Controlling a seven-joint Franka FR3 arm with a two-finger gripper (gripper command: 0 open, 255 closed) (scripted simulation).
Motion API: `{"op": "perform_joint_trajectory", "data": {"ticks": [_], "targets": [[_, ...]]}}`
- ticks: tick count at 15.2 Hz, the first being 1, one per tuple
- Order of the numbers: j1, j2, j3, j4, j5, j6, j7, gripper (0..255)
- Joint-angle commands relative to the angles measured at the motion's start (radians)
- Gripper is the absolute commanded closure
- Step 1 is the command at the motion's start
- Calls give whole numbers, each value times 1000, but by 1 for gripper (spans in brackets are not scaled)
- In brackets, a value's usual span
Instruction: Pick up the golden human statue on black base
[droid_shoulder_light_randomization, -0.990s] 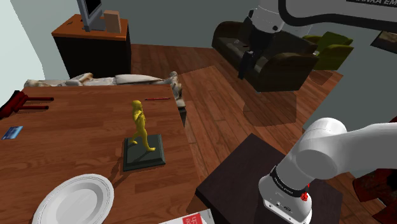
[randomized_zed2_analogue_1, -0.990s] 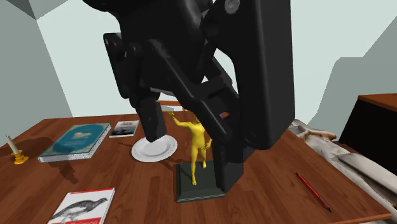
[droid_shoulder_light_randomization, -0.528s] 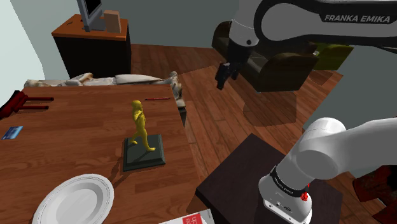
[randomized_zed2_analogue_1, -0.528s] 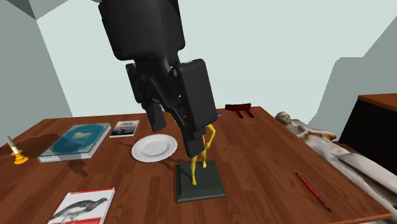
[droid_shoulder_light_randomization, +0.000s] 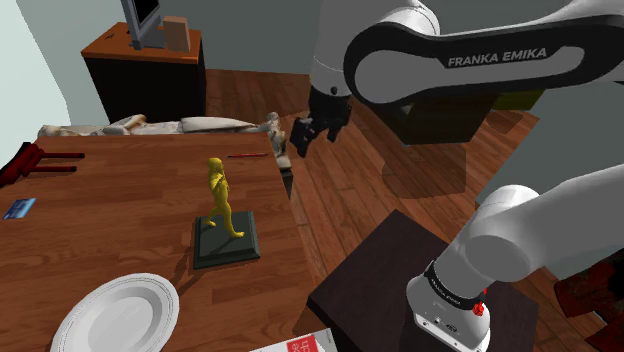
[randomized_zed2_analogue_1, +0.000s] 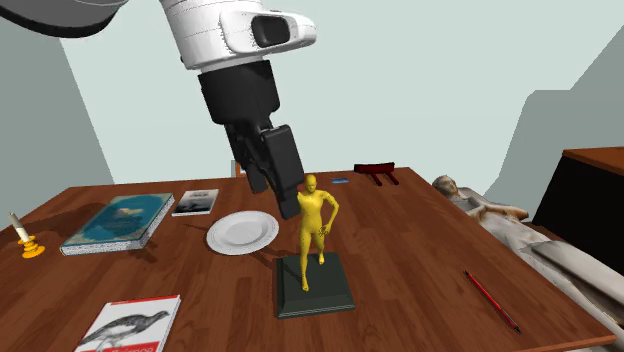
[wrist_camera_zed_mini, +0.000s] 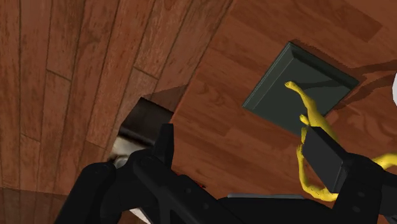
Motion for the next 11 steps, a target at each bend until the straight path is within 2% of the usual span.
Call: {"op": "perform_joint_trajectory", "data": {"ticks": [1, 6, 11], "targets": [[-14, 72, 54, 31, -14, 44, 84, 0], [-58, 259, 181, 137, -100, 113, 299, 0], [-84, 487, 283, 289, -273, 130, 546, 0]]}}
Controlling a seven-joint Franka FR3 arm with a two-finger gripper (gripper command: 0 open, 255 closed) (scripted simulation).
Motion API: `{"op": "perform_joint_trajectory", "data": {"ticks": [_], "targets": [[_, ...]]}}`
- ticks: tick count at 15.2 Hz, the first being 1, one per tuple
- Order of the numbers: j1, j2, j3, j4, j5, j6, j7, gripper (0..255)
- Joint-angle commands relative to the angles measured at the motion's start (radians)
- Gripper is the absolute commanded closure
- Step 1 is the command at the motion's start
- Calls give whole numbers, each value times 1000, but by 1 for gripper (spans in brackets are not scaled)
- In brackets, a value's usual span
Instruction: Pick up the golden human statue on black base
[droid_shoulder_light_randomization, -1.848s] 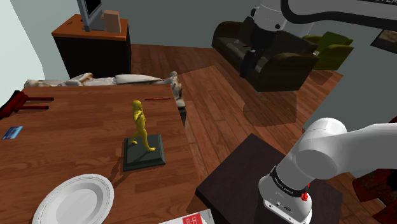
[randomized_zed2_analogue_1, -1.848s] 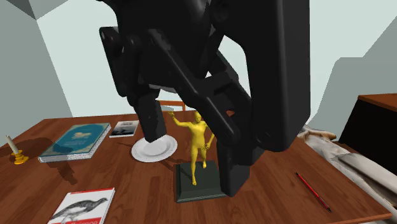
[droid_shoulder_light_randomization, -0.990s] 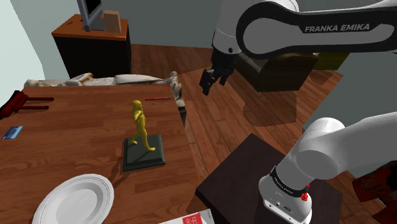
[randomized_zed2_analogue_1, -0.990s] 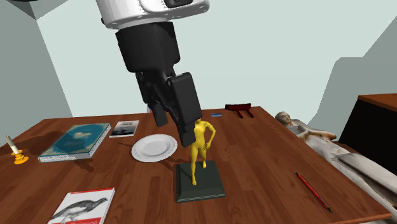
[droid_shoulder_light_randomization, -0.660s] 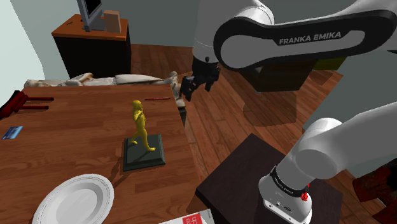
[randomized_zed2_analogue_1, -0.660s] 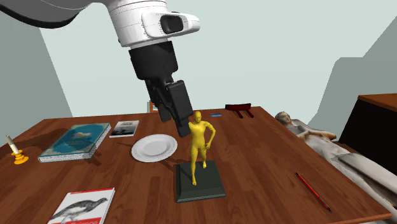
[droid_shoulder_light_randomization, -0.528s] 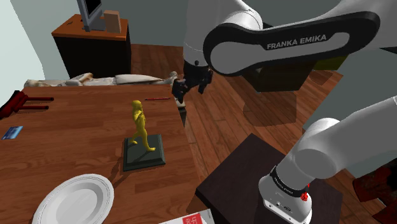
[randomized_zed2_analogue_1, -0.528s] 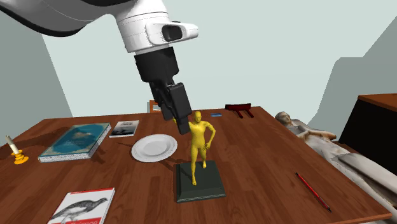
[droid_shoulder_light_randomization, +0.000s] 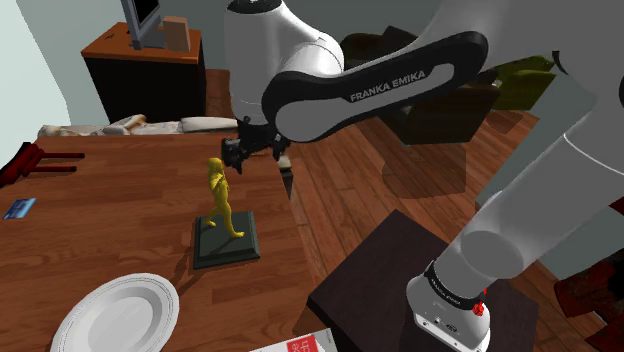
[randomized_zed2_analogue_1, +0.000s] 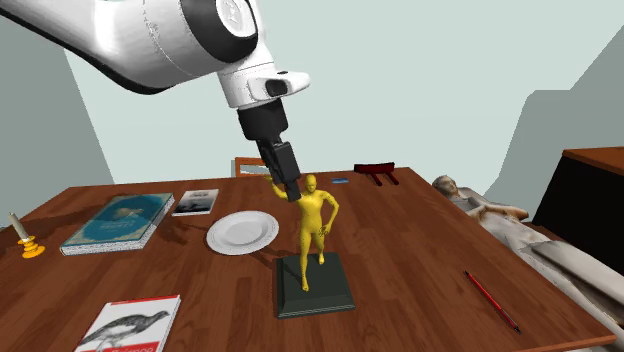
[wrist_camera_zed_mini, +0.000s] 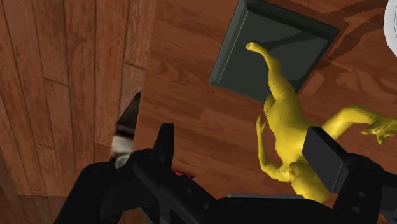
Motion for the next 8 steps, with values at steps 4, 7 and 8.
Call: {"op": "perform_joint_trajectory", "data": {"ticks": [4, 7, 8], "targets": [[41, 258, 45, 191, -213, -33, 255, 0], [110, 405, 23, 327, -320, -77, 366, 0], [117, 413, 18, 336, -324, -80, 371, 0]]}}
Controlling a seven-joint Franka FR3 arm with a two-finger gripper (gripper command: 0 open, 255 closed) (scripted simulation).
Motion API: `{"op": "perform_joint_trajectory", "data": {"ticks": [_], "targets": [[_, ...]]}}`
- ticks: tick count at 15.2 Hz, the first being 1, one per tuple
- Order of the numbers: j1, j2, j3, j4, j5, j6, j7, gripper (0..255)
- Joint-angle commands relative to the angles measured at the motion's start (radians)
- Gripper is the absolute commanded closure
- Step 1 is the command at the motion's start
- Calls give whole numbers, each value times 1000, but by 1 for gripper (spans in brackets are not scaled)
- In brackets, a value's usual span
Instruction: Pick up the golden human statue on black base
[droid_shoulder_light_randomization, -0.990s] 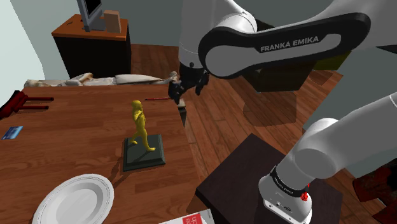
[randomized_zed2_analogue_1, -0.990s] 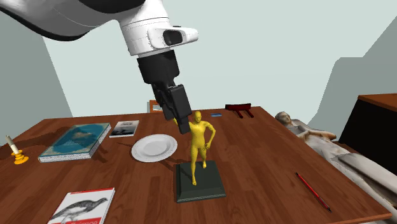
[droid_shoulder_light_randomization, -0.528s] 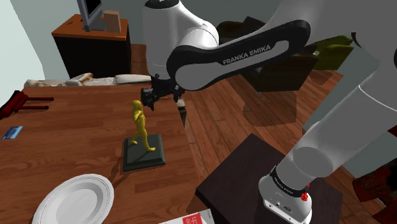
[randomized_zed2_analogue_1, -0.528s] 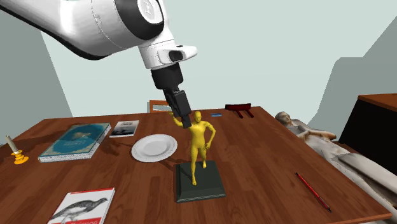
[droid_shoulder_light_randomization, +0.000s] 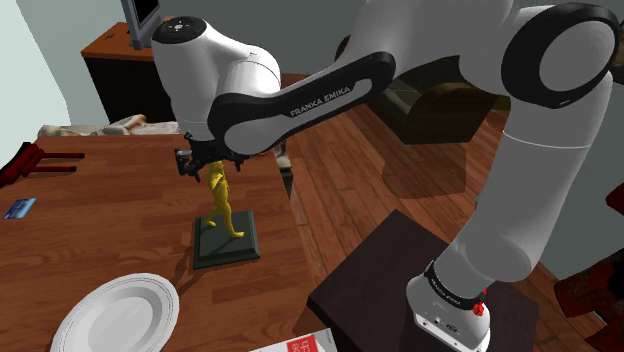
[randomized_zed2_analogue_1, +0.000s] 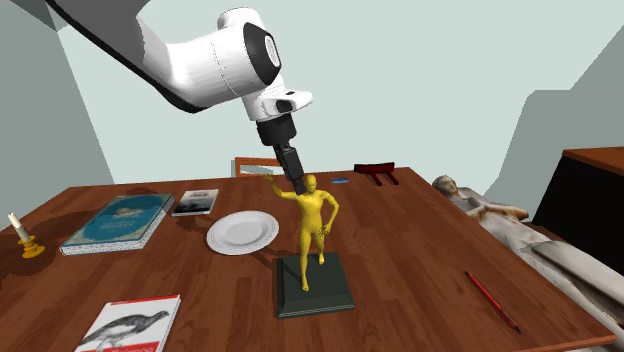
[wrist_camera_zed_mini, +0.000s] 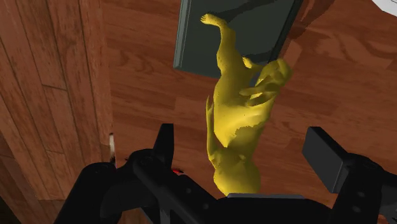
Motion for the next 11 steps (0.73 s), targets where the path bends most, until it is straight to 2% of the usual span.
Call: {"op": "perform_joint_trajectory", "data": {"ticks": [1, 9, 10, 11], "targets": [[18, 34, -8, 25, -26, -3, 29, 0], [29, 75, -26, -11, -69, 58, 70, 0], [28, 75, -26, -12, -69, 59, 69, 255], [28, 76, -26, -10, -69, 58, 69, 255]]}}
